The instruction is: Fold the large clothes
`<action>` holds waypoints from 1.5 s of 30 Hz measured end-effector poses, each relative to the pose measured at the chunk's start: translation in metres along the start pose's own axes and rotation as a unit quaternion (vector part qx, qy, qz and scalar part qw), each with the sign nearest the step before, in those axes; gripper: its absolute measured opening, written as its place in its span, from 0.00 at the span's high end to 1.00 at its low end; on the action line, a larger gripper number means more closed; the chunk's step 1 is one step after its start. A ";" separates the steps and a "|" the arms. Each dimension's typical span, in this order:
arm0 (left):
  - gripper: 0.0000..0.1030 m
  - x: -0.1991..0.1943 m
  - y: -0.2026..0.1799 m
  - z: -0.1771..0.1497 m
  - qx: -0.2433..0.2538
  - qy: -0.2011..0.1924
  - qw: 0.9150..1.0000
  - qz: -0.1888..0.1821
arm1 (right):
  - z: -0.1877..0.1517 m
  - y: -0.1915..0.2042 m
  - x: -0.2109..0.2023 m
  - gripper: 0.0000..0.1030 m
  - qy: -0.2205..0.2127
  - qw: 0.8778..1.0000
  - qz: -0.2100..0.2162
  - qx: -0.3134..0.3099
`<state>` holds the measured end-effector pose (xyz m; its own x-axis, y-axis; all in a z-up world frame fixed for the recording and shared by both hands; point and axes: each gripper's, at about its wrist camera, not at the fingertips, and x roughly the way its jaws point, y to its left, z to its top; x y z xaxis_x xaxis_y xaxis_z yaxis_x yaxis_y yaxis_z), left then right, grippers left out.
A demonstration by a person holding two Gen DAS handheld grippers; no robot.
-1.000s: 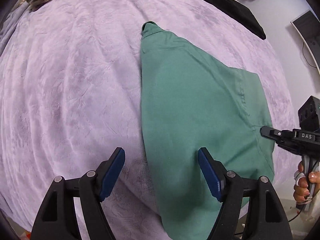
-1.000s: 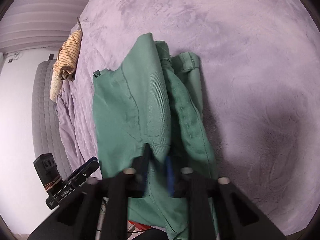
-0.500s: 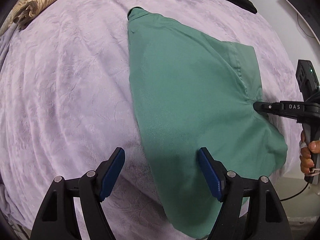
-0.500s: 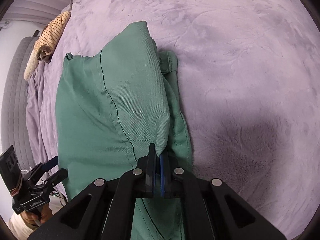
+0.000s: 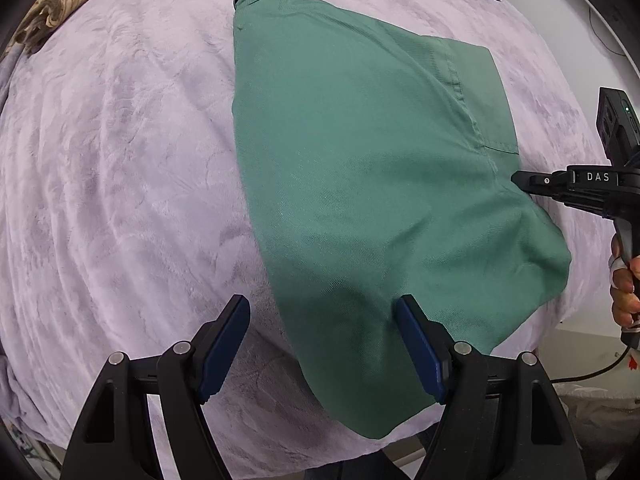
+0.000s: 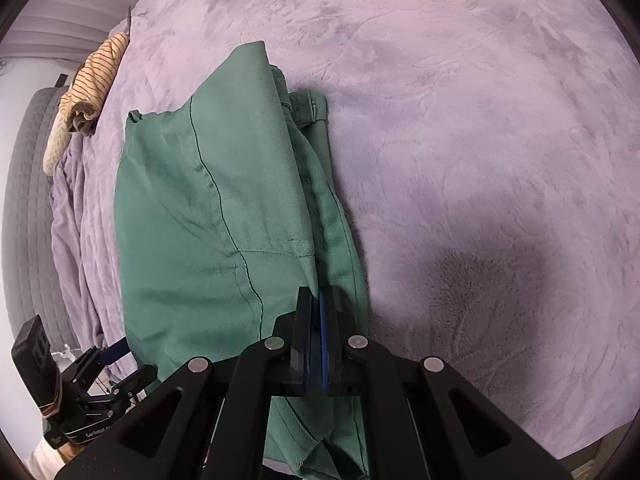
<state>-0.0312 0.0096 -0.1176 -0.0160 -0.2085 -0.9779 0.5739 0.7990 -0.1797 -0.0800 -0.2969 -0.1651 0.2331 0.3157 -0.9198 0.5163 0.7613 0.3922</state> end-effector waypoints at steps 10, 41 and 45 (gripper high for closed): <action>0.26 -0.005 0.000 -0.007 -0.006 0.001 1.000 -0.008 | -0.017 -0.015 -0.005 0.96 0.014 0.999 -0.033 0.022; 0.17 0.021 -0.002 -0.052 0.023 0.023 0.999 0.001 | -0.083 0.020 -0.032 0.92 0.018 0.999 -0.005 -0.043; 0.17 0.026 -0.001 -0.056 0.019 0.018 1.000 -0.004 | -0.082 -0.015 -0.008 0.93 0.025 0.999 -0.028 0.009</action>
<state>-0.0781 0.0345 -0.1488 -0.0502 -0.1928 -0.9800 0.6047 0.7751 -0.1834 -0.1572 -0.2649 -0.1647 0.1626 0.3018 -0.9394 0.5413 0.7687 0.3406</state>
